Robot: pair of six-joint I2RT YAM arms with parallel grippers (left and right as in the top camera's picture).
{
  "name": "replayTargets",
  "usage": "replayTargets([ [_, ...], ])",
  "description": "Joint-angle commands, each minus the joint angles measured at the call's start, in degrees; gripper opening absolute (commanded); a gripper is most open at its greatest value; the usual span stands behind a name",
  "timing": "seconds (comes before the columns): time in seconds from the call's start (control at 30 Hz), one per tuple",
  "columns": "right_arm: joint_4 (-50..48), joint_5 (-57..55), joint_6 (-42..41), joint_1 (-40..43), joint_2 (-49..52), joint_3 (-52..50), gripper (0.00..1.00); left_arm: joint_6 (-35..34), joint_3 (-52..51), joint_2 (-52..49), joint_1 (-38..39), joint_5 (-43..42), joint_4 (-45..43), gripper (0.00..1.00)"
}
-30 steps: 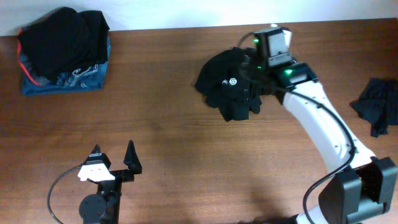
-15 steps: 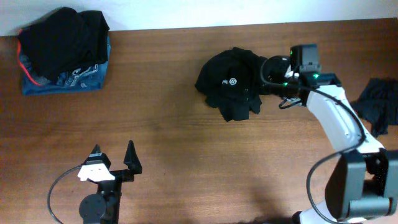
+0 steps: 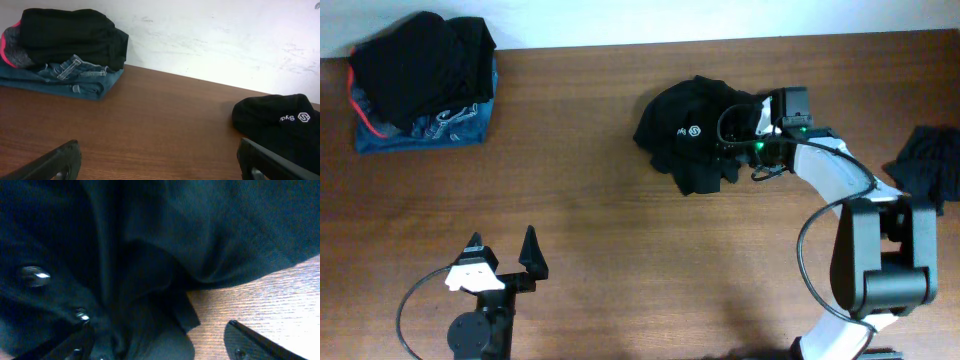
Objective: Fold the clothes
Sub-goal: 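Drag the black garment with the right gripper to the table center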
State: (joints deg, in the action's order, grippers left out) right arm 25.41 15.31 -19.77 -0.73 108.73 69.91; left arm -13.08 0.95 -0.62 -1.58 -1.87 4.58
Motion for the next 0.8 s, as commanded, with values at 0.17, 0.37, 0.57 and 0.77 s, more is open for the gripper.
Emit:
replayTargets([
  [0.17, -1.07, 2.12, 3.08, -0.26, 3.37, -0.37, 0.91, 0.55, -0.42, 0.28, -0.24, 0.20, 0.00, 0.99],
  [0.37, -2.03, 5.81, 3.08, -0.28, 4.35, -0.37, 0.82, 0.55, -0.42, 0.28, -0.24, 0.20, 0.00, 0.99],
  [0.57, -3.37, 9.75, 3.02, -0.26, 5.77, -0.37, 0.33, 0.55, -0.42, 0.28, -0.24, 0.20, 0.00, 0.99],
  [0.77, -2.14, 9.73, 3.02, -0.26, 4.70, -0.24, 0.04, 0.55, -0.42, 0.28, -0.24, 0.20, 0.00, 0.99],
])
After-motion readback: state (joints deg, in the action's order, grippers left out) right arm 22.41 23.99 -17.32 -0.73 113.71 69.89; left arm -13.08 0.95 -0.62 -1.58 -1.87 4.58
